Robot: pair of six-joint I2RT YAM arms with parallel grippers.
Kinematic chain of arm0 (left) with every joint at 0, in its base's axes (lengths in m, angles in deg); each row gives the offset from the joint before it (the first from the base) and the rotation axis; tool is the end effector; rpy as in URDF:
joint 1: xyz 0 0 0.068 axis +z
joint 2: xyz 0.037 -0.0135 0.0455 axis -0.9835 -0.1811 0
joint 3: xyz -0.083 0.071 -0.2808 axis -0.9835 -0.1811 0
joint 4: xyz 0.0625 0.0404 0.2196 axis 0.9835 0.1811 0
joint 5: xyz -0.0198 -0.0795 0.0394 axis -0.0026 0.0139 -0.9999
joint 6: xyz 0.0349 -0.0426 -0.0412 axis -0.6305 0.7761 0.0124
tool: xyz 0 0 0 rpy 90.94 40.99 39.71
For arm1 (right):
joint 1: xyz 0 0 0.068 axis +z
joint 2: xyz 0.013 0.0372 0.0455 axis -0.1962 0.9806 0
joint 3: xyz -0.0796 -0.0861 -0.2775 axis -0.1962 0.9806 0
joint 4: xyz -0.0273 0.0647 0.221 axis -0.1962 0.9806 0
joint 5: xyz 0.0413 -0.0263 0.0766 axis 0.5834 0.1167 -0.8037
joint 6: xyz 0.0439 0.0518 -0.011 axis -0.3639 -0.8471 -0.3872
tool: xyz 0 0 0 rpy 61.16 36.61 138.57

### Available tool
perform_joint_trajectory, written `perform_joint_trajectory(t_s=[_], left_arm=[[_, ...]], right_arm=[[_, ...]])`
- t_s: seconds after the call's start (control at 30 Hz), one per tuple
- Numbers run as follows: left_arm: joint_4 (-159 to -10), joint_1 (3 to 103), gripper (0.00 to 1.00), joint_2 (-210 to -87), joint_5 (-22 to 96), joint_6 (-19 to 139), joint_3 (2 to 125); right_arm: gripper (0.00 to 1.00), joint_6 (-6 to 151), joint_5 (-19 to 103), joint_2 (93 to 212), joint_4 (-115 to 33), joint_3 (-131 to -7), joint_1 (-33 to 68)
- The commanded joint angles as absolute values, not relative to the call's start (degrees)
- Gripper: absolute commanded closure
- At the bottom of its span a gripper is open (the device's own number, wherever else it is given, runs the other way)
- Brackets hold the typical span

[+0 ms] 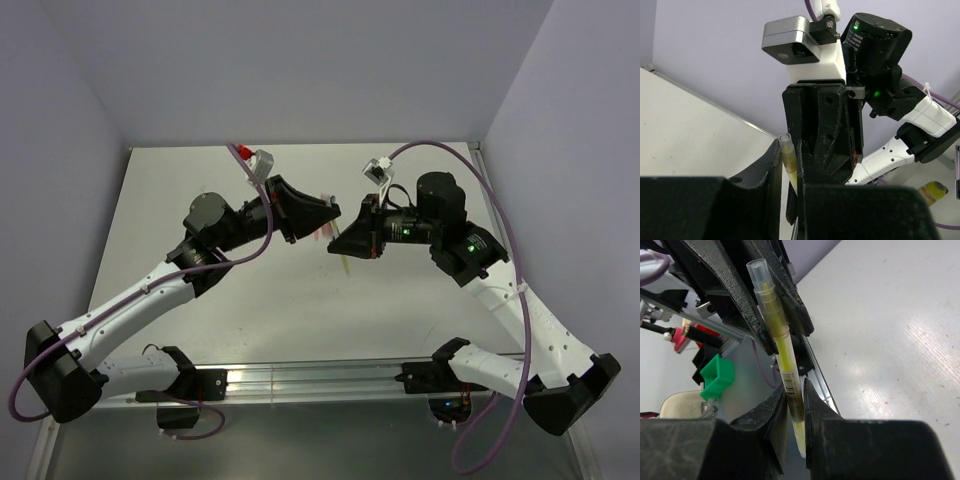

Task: Insert the pens into the pen caps
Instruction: Press the pen cap onto the pen.

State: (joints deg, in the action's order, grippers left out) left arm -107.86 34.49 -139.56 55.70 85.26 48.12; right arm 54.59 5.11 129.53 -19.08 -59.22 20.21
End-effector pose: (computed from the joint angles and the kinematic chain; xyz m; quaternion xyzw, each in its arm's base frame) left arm 0.1528 -0.1889 0.4383 0.2290 0.5725 -0.6136 0.4933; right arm 0.1330 0.1271 0.4222 -0.2750 0.7178 0.5290 0.3595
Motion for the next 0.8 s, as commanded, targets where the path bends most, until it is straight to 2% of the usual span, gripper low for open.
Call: perform_joint_trajectory(t_s=[0.0,0.1,0.2,0.23,0.3,0.33,0.4,0.43,0.53,0.77], left_arm=[[-96.78,32.54,1.00,-138.49,77.78,83.60,43.93],[-96.34,32.90,0.99,-138.49,77.26,83.25,45.16],[-97.04,33.33,0.93,-138.67,75.24,84.21,46.21],[-97.22,33.60,0.86,-138.58,73.67,84.91,46.48],[-97.83,33.86,0.81,-138.49,72.25,85.45,47.53],[-97.83,34.04,0.72,-138.32,71.20,85.71,47.97],[-98.44,34.39,0.67,-137.79,68.74,86.41,49.11],[-98.27,34.56,0.59,-137.79,67.69,86.50,49.64],[-98.01,35.35,0.49,-136.82,63.12,86.68,51.75],[-95.99,39.13,0.45,-131.82,57.22,85.27,54.30]], right_arm=[[1.00,46.00,10.21,127.36,-45.46,-62.00,13.74],[1.00,45.81,8.54,128.07,-45.21,-62.44,13.65],[1.00,46.34,7.48,128.59,-44.59,-62.44,13.65],[1.00,46.51,7.22,128.68,-44.41,-62.44,13.65],[1.00,47.13,6.60,129.03,-43.89,-62.70,13.73],[1.00,47.48,5.90,129.30,-43.19,-62.87,13.82],[1.00,48.88,5.63,129.65,-41.87,-63.40,14.34],[1.00,49.41,5.54,129.74,-41.86,-63.58,14.61],[1.00,51.52,5.54,130.09,-38.97,-64.19,16.10],[1.00,54.86,5.90,130.09,-36.33,-64.72,18.57]])
